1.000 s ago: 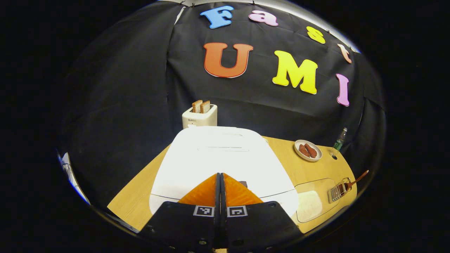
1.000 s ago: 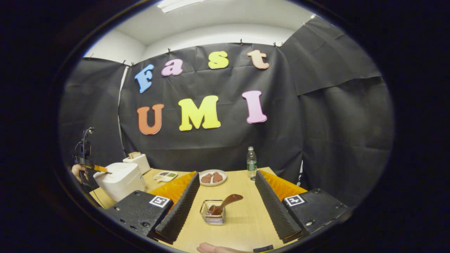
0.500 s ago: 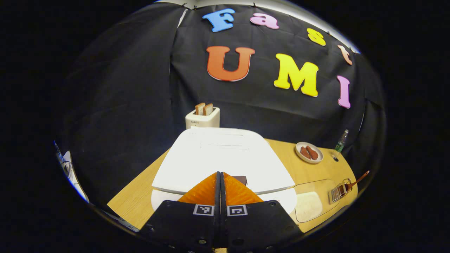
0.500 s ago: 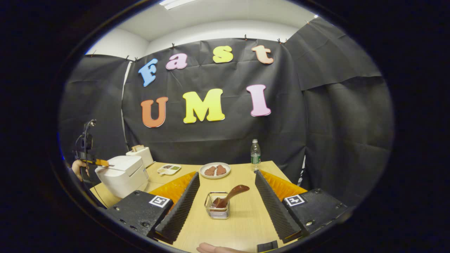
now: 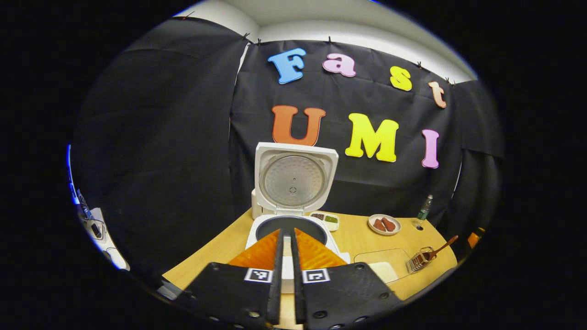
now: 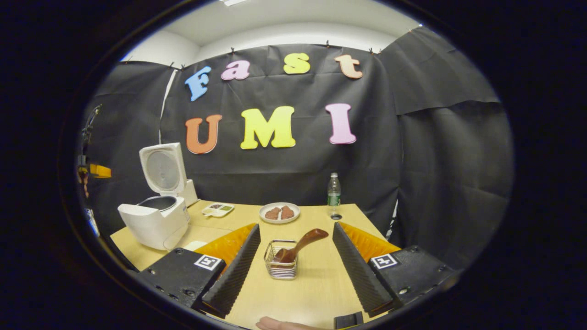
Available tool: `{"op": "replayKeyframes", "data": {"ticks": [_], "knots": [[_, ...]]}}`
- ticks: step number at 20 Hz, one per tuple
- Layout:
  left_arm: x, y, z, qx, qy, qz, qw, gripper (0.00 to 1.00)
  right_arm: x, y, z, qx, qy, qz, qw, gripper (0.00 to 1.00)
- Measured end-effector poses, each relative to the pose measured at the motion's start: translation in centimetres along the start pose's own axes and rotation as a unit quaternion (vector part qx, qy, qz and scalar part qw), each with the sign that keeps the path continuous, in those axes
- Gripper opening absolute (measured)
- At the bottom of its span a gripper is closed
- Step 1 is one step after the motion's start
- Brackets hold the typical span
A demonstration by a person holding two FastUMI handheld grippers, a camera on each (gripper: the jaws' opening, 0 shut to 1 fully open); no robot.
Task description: Close the left gripper, press the button to open the rice cooker; take a wooden spoon from the chopstick holder with the right hand, scoop a spoonful of rice and pour it into the rice cooker, then put the wooden spoon back into the chopstick holder.
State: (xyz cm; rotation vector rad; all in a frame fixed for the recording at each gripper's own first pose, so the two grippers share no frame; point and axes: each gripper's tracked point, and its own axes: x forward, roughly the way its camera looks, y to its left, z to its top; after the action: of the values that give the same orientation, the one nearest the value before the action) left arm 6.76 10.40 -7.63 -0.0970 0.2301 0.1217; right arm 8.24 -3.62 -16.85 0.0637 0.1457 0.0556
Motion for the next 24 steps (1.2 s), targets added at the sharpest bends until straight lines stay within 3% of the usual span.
{"op": "replayKeyframes", "data": {"ticks": [2, 4, 7, 12, 14, 18, 20, 24], "knots": [[-3.0, 0.5, 2.1, -0.007, -0.033, 0.01, 0.999, 0.36, 0.6, 0.5, -0.5, -0.002, -0.002, 0.003, 1.0, 1.0], [-6.0, 0.3, 3.6, -0.007, -0.063, 0.009, 0.998, 0.35, 1.1, 1.0, -0.8, -0.014, -0.011, 0.002, 1.0, 0.99], [-10.2, -1.0, 4.2, -0.001, -0.091, -0.016, 0.996, 0.96, 2.2, 1.9, -1.9, -0.019, -0.012, 0.007, 1.0, 1.0], [-16.5, -1.6, 5.5, 0.018, -0.151, -0.023, 0.988, 0.94, 5.4, 2.0, -6.1, 0.003, 0.03, -0.016, 0.999, 1.0], [-18.4, -2.1, 4.9, 0.02, -0.166, -0.033, 0.985, 0.94, 6.9, 1.0, -7.5, 0.007, 0.04, -0.044, 0.998, 1.0], [-20.8, -2.4, 3.1, 0.023, -0.169, -0.043, 0.984, 0.94, 10.0, -1.1, -10.0, 0.035, 0.064, -0.101, 0.992, 0.99], [-22.0, -3.0, 1.9, 0.039, -0.173, -0.052, 0.983, 0.94, 11.8, -0.8, -10.5, 0.047, 0.067, -0.099, 0.992, 1.0], [-22.5, -5.5, -1.8, 0.04, -0.143, -0.087, 0.985, 0.93, 14.2, -1.7, -10.8, 0.068, 0.069, -0.12, 0.988, 0.89]]}}
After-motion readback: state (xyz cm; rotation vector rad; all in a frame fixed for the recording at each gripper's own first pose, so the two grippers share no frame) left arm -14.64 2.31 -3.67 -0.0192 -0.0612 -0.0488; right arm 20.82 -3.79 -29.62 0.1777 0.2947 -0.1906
